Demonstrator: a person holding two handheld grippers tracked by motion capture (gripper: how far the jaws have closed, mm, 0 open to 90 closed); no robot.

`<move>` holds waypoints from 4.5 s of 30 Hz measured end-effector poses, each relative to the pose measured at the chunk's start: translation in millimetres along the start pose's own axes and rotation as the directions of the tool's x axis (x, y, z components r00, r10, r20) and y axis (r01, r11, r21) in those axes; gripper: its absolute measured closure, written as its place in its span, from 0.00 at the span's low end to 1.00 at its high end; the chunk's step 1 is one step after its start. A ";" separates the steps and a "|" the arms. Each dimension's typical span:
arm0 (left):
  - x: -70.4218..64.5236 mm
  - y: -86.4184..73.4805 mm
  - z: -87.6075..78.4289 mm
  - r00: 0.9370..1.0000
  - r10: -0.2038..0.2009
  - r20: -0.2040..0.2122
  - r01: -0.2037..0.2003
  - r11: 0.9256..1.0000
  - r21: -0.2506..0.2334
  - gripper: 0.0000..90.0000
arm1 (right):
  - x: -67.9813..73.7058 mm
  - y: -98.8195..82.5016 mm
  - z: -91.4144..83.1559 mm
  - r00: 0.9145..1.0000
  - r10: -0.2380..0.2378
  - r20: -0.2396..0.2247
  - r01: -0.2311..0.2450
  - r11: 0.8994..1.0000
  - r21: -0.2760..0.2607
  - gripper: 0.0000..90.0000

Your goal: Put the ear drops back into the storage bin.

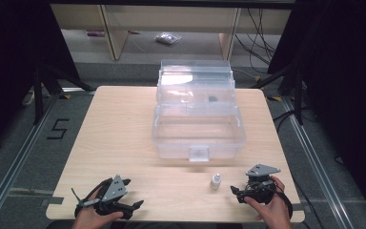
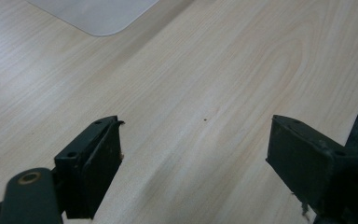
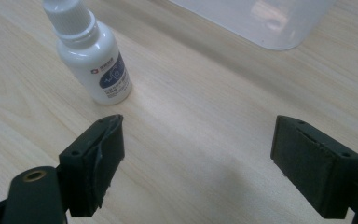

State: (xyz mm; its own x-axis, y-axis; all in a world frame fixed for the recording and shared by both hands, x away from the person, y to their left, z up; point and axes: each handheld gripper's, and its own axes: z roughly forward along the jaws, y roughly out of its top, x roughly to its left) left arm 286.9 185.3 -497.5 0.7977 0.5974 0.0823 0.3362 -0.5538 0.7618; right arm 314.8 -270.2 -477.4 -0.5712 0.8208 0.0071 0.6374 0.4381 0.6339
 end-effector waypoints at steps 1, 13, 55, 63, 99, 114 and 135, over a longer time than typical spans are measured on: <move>0.0 0.3 -0.2 1.000 0.001 -0.002 -0.001 1.000 0.006 0.19 | 0.1 0.0 0.0 1.000 0.002 0.004 -0.002 1.000 0.004 0.20; 0.2 -0.1 0.2 1.000 -0.004 -0.003 0.004 1.000 0.001 0.19 | -1.5 2.2 -0.8 0.999 -0.041 -0.011 0.042 0.999 0.022 0.22; 0.9 -1.0 1.1 1.000 -0.007 -0.006 0.007 1.000 0.005 0.19 | 34.2 39.6 1.6 0.966 -0.236 -0.107 0.254 0.943 0.213 0.24; 0.8 -1.0 1.1 1.000 -0.008 -0.005 0.008 1.000 0.005 0.19 | 37.6 45.3 4.6 0.959 -0.255 -0.120 0.277 0.931 0.238 0.25; 0.4 -1.0 0.6 1.000 -0.013 0.002 0.013 1.000 0.004 0.19 | 48.0 82.0 41.6 0.914 -0.354 -0.197 0.401 0.862 0.310 0.48; 0.7 -1.2 0.8 1.000 -0.004 -0.018 0.005 1.000 0.010 0.19 | 50.5 90.2 52.2 0.894 -0.383 -0.234 0.444 0.829 0.340 0.65; 1.7 -1.5 0.8 1.000 0.001 -0.003 -0.001 1.000 0.008 0.20 | 49.9 104.8 38.6 0.891 -0.389 -0.234 0.451 0.817 0.359 0.67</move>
State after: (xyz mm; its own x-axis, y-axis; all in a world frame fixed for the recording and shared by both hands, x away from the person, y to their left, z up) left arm 288.2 186.7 -499.0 0.7965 0.5985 0.0855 0.3389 -0.5591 0.7567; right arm 373.1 -169.2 -440.5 -0.8779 0.4751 -0.0587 0.4490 0.8597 0.2434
